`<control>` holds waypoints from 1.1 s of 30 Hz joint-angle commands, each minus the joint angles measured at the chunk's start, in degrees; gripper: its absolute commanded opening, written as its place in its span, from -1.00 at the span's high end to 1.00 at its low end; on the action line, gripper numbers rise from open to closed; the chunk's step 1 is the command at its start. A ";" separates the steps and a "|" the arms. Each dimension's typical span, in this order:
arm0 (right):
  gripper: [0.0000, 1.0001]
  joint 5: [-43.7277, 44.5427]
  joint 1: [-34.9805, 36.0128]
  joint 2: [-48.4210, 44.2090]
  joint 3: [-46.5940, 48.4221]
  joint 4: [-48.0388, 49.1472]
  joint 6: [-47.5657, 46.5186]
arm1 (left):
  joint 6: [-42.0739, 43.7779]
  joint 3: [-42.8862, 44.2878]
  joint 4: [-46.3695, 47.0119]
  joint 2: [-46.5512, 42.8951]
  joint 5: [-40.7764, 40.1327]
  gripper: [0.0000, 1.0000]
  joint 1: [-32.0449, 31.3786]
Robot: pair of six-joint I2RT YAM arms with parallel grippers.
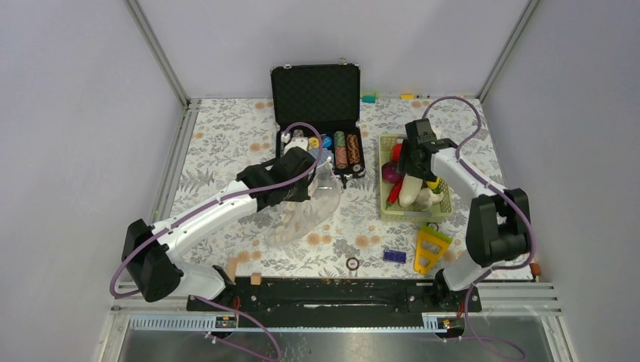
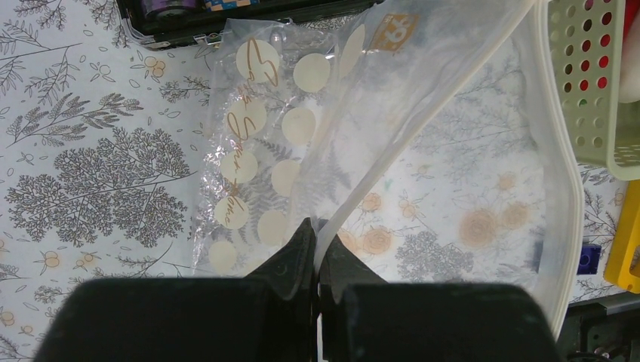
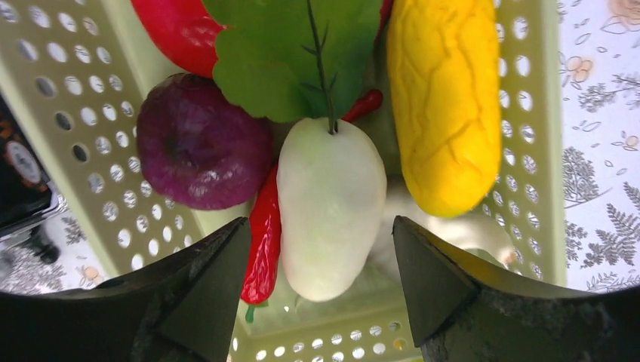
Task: Place the food in the zip-top bag and seal the zipper
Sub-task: Pick up the fake vegetable from the bin.
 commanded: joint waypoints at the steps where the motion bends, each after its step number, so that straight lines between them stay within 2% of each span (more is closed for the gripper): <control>1: -0.51 1.47 -0.13 4.45 4.04 -0.20 1.36 | -0.57 3.00 0.67 0.87 -1.22 1.00 0.20; 7: -0.50 4.43 -0.88 6.93 2.87 -0.04 5.18 | -0.16 3.14 0.75 0.97 -0.69 1.00 0.24; 12: -0.45 2.36 -1.51 8.11 1.38 3.59 5.52 | -0.09 2.86 1.31 0.83 0.04 1.00 0.24; 21: -0.39 2.30 -2.26 10.54 1.32 3.97 6.41 | -0.47 3.18 1.38 0.45 1.45 1.00 0.21; 27: 0.14 3.05 -2.26 6.23 -1.84 5.05 5.98 | -0.24 3.65 1.30 0.23 2.10 1.00 0.29; 30: 0.29 3.95 -2.25 1.22 -3.49 5.02 5.15 | -0.97 3.62 1.50 -0.04 1.72 1.00 0.22; 33: 0.42 1.14 -2.22 -5.37 -6.09 7.29 1.88 | -1.34 3.80 1.73 -0.25 1.85 1.00 0.23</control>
